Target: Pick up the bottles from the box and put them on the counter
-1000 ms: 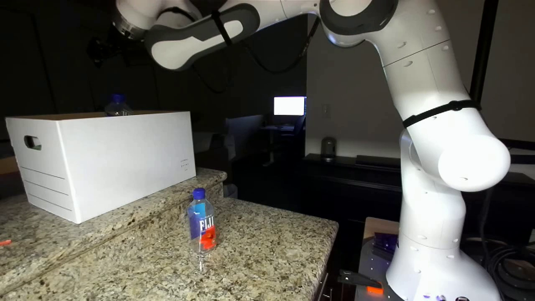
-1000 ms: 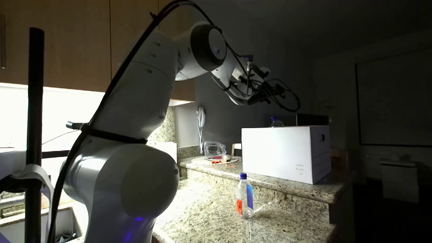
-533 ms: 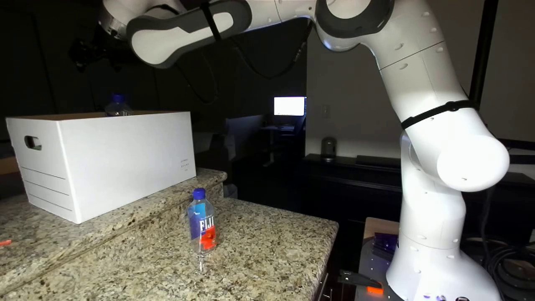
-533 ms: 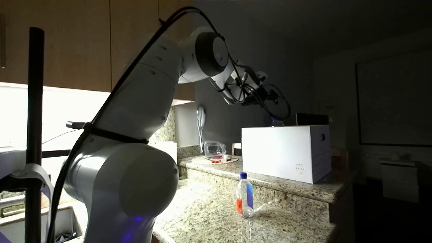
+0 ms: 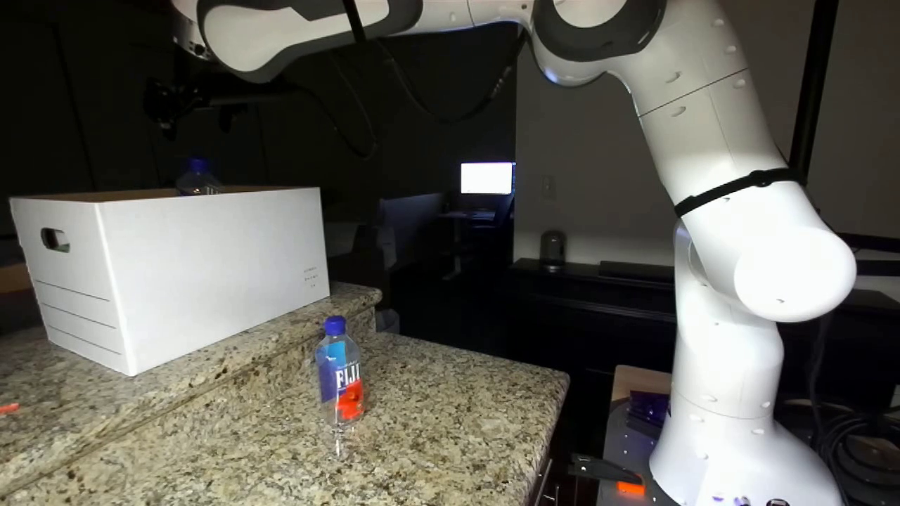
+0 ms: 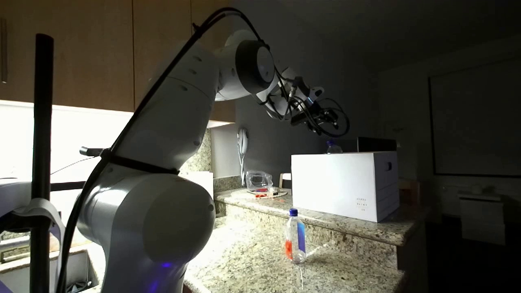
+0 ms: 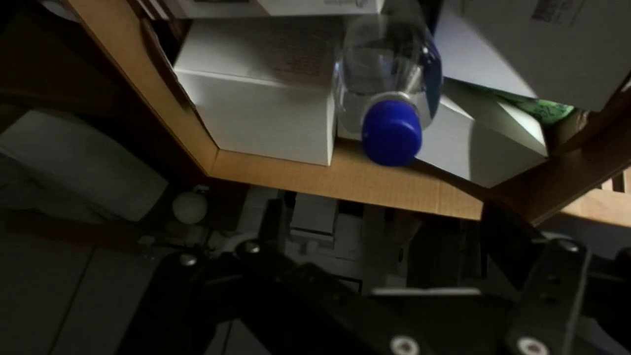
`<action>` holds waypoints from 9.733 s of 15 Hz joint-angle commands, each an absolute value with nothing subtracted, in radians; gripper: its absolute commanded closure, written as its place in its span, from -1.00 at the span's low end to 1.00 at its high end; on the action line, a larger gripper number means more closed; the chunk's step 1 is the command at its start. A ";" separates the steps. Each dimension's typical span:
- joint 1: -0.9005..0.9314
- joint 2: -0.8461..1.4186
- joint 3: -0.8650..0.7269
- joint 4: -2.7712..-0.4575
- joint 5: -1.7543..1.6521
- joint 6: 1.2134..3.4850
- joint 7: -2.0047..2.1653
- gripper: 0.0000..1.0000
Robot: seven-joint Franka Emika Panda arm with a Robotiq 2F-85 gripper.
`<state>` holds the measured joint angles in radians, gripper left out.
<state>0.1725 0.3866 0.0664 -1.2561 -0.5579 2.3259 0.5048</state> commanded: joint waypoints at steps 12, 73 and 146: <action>0.136 0.437 0.093 -1.235 -0.501 2.241 0.397 -1.00; 0.107 -0.386 -0.070 -2.363 -0.044 2.428 -0.140 0.69; 0.252 -0.331 -0.191 -2.735 0.125 2.948 -0.335 0.70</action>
<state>0.2112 -0.3182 -0.1626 -2.7338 0.0847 2.9337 -0.3065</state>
